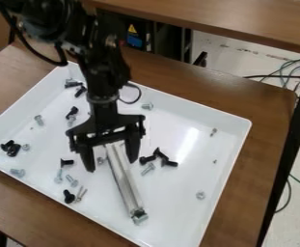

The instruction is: Sweep into pile

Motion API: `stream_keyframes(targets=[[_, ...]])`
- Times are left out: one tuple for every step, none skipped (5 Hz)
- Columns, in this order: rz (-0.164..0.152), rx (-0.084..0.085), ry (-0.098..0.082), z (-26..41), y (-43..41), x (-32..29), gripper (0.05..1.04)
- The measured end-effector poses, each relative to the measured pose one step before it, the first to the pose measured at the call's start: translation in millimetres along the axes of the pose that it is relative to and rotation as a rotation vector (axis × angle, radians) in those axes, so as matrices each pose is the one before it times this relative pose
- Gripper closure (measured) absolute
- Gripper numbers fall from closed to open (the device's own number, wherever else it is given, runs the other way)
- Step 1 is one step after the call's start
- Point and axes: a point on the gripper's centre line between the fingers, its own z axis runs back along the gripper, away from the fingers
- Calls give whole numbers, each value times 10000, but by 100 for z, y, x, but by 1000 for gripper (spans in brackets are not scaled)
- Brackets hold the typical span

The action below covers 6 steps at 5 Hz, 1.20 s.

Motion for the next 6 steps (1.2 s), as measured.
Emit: stream_keyframes(targets=[[-193, -88, -362, -1761, -794, -169, 84], [-12, -248, -435, -1085, -664, -101, 84], [85, -142, -21, -692, -396, -129, 84], [-23, 2, 44, -181, 99, -134, 127], [11, 353, 180, -817, 453, -146, 437], [-130, 75, 9, -20, -923, 808, 706]])
